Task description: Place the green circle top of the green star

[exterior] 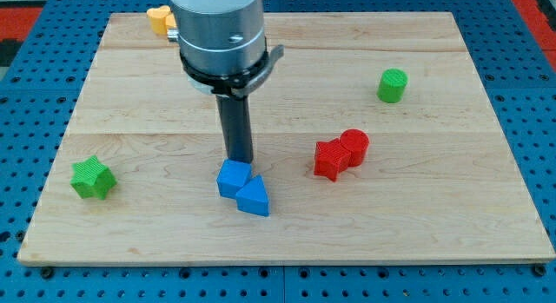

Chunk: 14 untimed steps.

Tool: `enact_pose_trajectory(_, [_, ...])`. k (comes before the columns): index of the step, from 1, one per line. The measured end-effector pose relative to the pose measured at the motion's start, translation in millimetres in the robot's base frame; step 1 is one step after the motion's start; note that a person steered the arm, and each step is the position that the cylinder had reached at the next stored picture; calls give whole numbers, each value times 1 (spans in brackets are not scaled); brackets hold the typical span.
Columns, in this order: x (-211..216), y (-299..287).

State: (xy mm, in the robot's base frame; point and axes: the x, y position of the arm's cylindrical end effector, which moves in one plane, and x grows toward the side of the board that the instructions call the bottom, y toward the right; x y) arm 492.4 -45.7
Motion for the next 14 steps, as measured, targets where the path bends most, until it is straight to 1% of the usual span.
enact_pose_trajectory(1, [-17, -11])
enact_pose_trajectory(2, [-51, -17])
enact_pose_trajectory(3, [-92, 34])
enact_pose_trajectory(4, [-97, 115])
enact_pose_trajectory(6, [-97, 247])
enact_pose_trajectory(7, [-106, 247])
enact_pose_trajectory(8, [-118, 196])
enact_pose_trajectory(9, [-146, 171])
enact_pose_trajectory(10, [-186, 198])
enact_pose_trajectory(11, [-200, 172])
enact_pose_trajectory(13, [-129, 49])
enact_pose_trajectory(14, [-115, 14])
